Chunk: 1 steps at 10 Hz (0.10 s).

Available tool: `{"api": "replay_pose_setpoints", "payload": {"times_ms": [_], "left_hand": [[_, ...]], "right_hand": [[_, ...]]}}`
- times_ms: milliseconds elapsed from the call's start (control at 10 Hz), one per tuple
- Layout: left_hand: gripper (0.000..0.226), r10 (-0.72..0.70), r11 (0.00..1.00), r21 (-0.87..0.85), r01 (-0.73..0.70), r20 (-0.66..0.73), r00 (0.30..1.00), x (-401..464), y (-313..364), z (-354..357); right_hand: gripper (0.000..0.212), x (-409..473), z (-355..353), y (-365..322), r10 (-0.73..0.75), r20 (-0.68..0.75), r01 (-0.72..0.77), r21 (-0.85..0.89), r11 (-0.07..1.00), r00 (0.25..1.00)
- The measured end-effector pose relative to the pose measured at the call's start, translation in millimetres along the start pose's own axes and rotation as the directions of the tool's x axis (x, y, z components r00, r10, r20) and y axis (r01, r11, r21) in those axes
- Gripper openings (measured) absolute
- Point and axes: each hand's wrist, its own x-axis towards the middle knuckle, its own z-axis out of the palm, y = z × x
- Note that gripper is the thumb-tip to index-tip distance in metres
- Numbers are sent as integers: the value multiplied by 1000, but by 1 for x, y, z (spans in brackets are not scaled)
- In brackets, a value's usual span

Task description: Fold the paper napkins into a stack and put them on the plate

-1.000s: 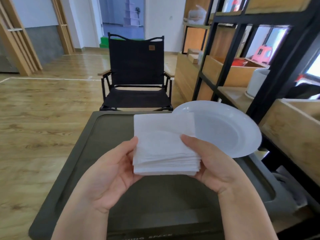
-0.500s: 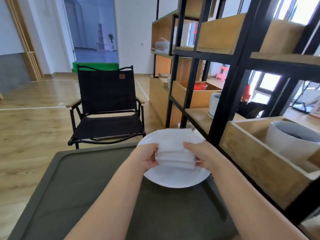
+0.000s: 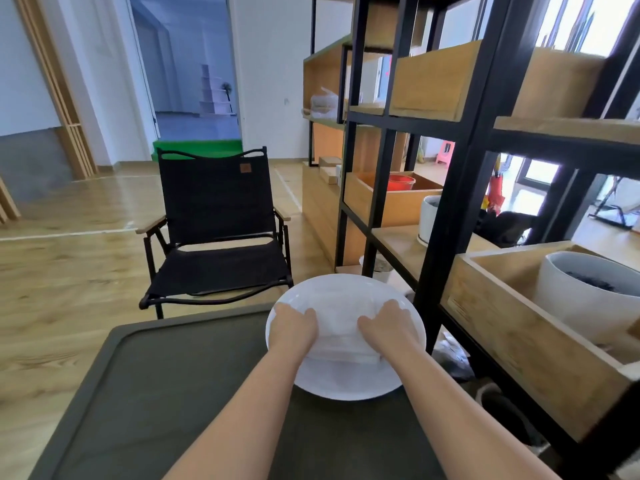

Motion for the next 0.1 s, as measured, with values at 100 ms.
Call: {"api": "replay_pose_setpoints", "payload": {"times_ms": [100], "left_hand": [[30, 216, 976, 35, -214, -145, 965, -20, 11, -29]], "right_hand": [[44, -19, -24, -19, -222, -174, 240, 93, 966, 959]]}}
